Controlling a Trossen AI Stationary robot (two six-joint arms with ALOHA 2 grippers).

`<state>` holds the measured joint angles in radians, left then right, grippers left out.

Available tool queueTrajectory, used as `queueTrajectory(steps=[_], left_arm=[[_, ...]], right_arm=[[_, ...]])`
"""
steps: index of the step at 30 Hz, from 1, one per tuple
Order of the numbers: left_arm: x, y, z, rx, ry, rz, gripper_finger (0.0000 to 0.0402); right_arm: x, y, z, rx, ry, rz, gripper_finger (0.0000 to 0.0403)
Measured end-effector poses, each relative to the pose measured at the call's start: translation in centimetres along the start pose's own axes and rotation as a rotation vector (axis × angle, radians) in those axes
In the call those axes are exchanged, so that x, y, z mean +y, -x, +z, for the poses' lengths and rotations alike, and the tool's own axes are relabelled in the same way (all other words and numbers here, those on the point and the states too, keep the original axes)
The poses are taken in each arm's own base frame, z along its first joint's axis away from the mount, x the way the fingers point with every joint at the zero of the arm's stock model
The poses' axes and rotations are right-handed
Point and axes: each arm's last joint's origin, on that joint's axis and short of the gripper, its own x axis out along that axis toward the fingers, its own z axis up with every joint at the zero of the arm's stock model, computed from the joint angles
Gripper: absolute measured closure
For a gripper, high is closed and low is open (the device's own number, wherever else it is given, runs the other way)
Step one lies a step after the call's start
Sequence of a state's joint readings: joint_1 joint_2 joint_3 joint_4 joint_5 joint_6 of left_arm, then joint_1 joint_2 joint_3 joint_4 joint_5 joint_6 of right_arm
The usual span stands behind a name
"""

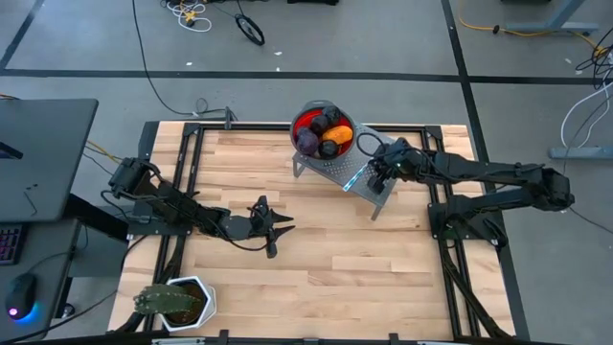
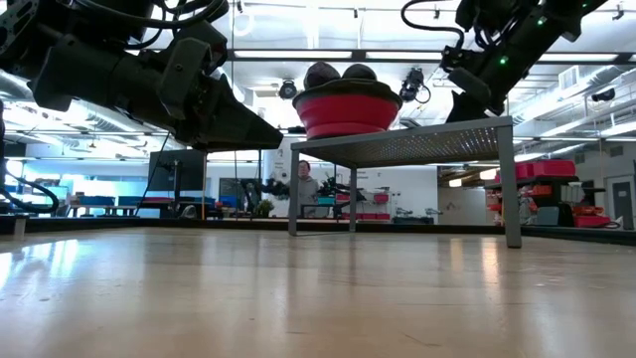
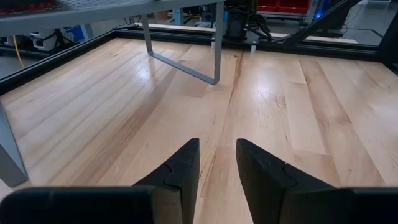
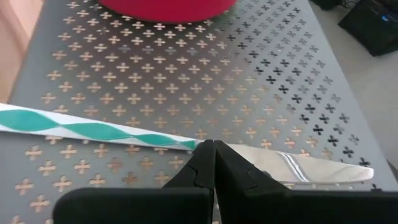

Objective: Pick & Place Fruit
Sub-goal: Put the knife on the shelf

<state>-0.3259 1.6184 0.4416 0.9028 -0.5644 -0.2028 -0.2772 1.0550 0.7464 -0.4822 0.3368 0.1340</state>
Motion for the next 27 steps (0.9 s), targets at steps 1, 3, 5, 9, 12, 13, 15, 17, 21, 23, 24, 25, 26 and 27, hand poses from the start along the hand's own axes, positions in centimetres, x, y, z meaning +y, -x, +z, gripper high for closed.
queueTrajectory(steps=[1,3,5,9,12,13,15,17,21,23,24,25,26,27], left_arm=[[0.00,0.00,0.00,0.000,0.000,0.000,0.0288],[0.00,0.00,0.00,0.000,0.000,0.000,0.0288],[0.00,0.00,0.00,0.000,0.000,0.000,0.0288],[0.00,-0.01,0.01,-0.001,0.000,0.000,0.0288],[0.00,-0.01,0.01,-0.001,0.000,0.000,0.0288],[0.01,0.00,0.01,0.000,0.000,0.000,0.0288],[-0.01,0.00,0.01,-0.001,0.000,-0.001,0.0288],[0.00,0.00,0.01,0.000,0.000,0.000,0.0288],[0.00,-0.01,0.01,-0.001,0.000,0.000,0.0288],[0.00,-0.01,0.02,-0.001,0.001,0.000,0.0288],[-0.01,-0.01,0.01,-0.001,0.000,-0.001,0.0288],[0.00,0.00,0.01,0.000,0.000,0.000,0.0288],[-0.01,-0.01,0.01,-0.001,0.000,0.000,0.0288],[0.00,-0.01,0.01,-0.001,0.000,0.000,0.0288]], right_arm=[[-0.08,-0.03,0.01,0.000,-0.001,-0.003,0.0398],[-0.22,-0.07,0.03,0.001,0.003,-0.008,0.0398],[-0.34,-0.11,0.10,-0.004,0.001,-0.011,0.0398],[-0.57,-0.19,0.27,-0.016,-0.004,-0.012,0.0398],[-0.76,-0.24,0.28,-0.014,0.001,-0.019,0.0398],[-0.83,-0.26,0.27,-0.012,0.001,-0.021,0.0398],[-0.94,-0.29,0.24,-0.007,-0.001,-0.026,0.0398],[-0.98,-0.30,0.23,-0.006,-0.002,-0.027,0.0398],[-0.98,-0.30,0.23,-0.006,-0.002,-0.027,0.0398],[-0.98,-0.30,0.22,-0.005,-0.002,-0.027,0.0398],[-0.98,-0.30,0.21,-0.005,-0.001,-0.027,0.0398],[-0.98,-0.30,0.21,-0.004,-0.001,-0.028,0.0398],[-0.98,-0.31,0.20,-0.004,-0.001,-0.028,0.0398],[-0.98,-0.31,0.20,-0.004,-0.001,-0.028,0.0398]])
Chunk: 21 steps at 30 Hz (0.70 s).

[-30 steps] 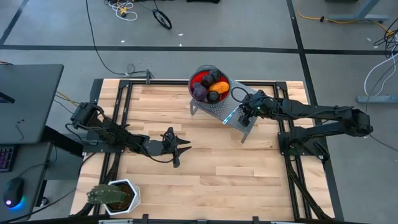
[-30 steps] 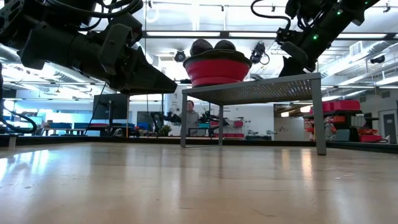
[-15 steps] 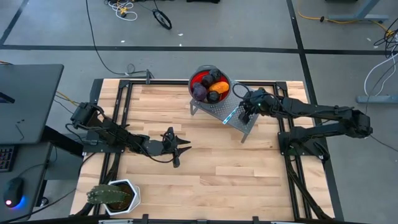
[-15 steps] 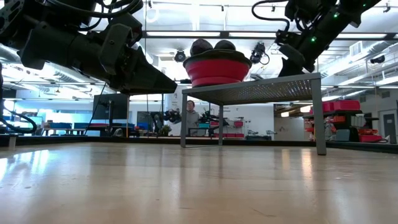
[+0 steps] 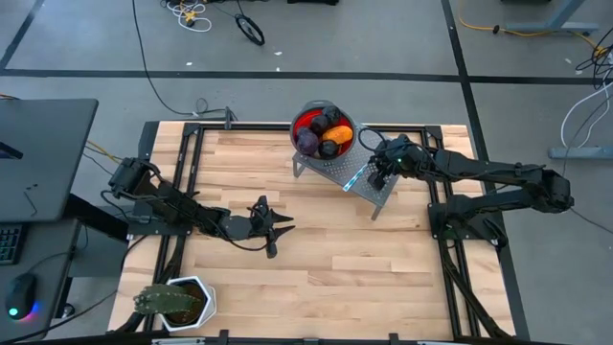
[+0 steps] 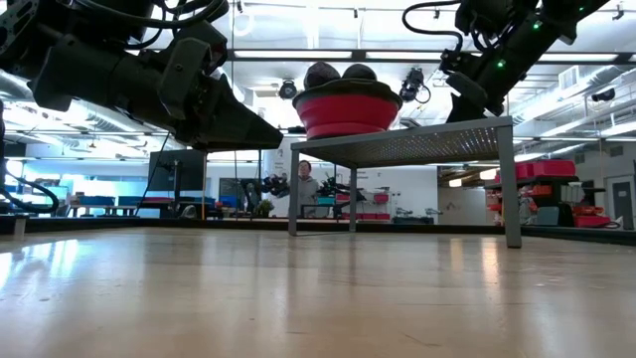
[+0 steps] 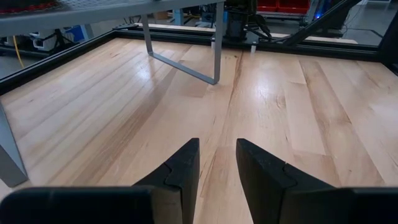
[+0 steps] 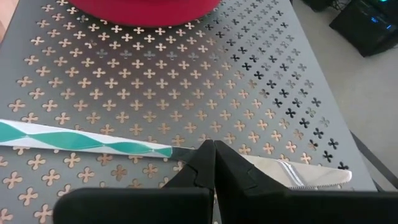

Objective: Pick & Place Fruit
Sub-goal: Put the knife on the shelf

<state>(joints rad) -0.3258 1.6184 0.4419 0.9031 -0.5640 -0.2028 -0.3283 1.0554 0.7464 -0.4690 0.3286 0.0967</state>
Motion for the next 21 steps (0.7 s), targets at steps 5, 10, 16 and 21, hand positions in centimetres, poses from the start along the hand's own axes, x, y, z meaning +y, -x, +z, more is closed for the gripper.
queueTrajectory(steps=[5,10,16,21], left_arm=[[0.0,0.0,0.0,0.000,0.000,0.000,0.0288],[0.0,0.0,0.0,0.000,0.000,0.000,0.0288],[0.0,0.0,0.0,0.001,0.000,-0.003,0.0288],[0.0,0.0,0.0,0.001,-0.003,-0.002,0.0288]], right_arm=[[0.0,0.0,0.0,0.004,0.001,-0.001,0.0398],[0.1,-0.4,-0.4,-0.014,-0.006,-0.006,0.0398],[-0.1,-1.4,-1.5,-0.044,-0.017,-0.053,0.0398],[-0.1,-1.4,-1.1,-0.087,-0.012,-0.050,0.0398]])
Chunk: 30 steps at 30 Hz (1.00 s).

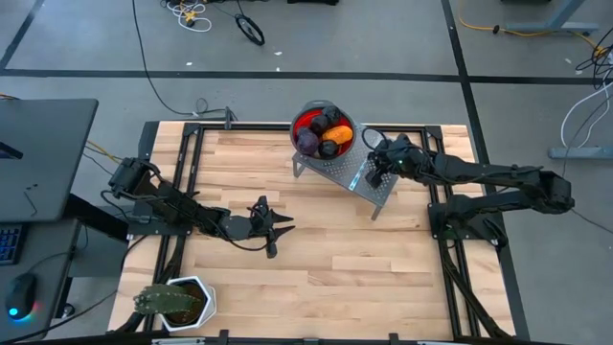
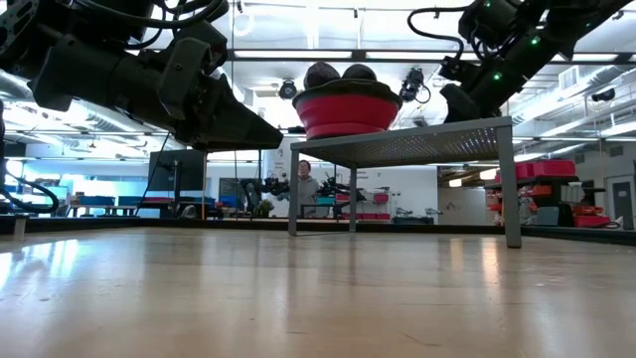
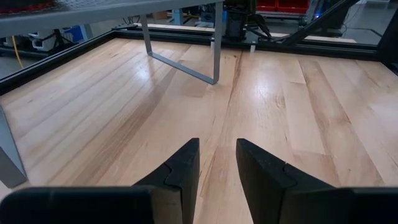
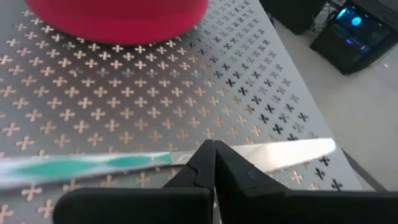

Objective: Pick & Place Fruit
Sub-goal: Put the knife on the shelf

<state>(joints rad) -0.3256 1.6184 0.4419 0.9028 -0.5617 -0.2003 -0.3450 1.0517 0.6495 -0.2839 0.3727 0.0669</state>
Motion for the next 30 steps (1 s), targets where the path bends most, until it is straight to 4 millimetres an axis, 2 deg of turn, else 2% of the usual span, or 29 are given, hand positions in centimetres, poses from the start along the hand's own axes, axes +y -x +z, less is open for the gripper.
queueTrajectory(steps=[30], left_arm=[[0.00,0.00,-0.01,0.001,-0.002,-0.001,0.0288]], right_arm=[[-0.10,-0.05,0.11,-0.015,-0.089,-0.027,0.0398]])
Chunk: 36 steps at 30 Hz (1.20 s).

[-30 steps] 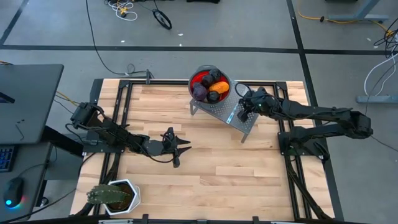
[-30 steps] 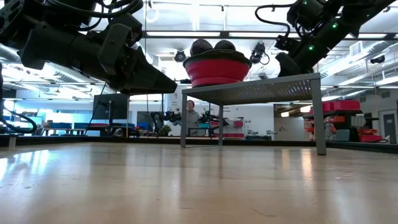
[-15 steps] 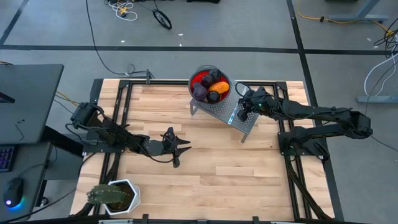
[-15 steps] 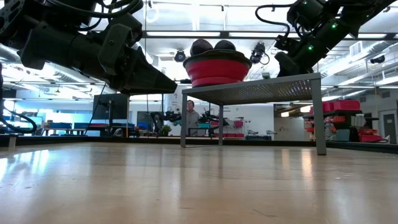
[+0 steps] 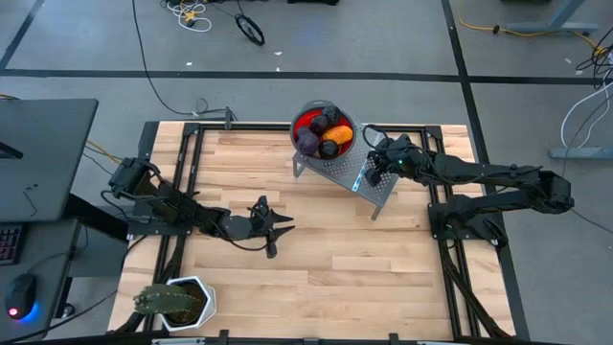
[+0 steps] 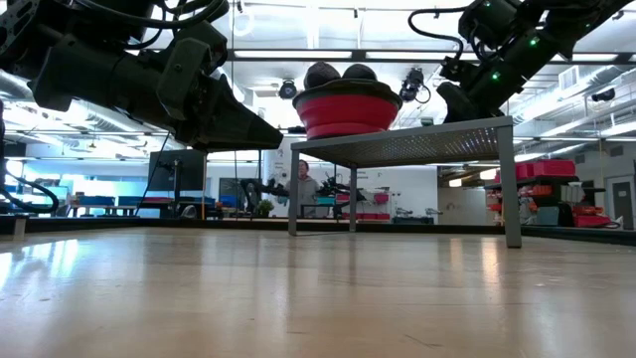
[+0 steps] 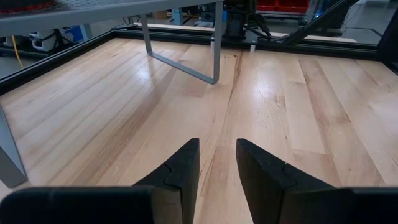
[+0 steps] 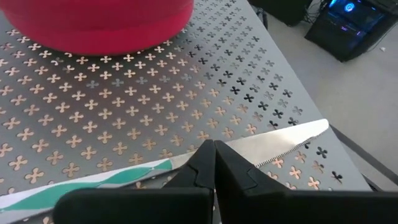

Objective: Pick & Place Fruit
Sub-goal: Put the knife on the shelf

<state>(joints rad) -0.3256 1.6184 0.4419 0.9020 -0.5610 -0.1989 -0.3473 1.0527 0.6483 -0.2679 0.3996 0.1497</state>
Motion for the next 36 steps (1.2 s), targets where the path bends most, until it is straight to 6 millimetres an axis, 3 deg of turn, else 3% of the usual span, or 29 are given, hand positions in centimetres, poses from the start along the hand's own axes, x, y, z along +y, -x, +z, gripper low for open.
queueTrajectory(steps=[12,18,26,36], left_arm=[[0.0,0.0,-0.1,0.009,-0.007,0.003,0.0288],[0.0,0.0,-0.1,0.011,-0.004,0.004,0.0288],[0.0,0.0,-0.1,0.010,-0.001,0.006,0.0288],[0.0,0.0,-0.1,0.010,0.000,0.006,0.0288]], right_arm=[[0.4,1.3,0.6,-0.080,0.003,0.072,0.0398],[0.5,2.1,-0.3,-0.002,0.018,0.087,0.0398],[1.5,2.1,-0.5,-0.022,-0.008,0.184,0.0398],[1.6,2.0,-1.0,-0.011,-0.009,0.178,0.0398]])
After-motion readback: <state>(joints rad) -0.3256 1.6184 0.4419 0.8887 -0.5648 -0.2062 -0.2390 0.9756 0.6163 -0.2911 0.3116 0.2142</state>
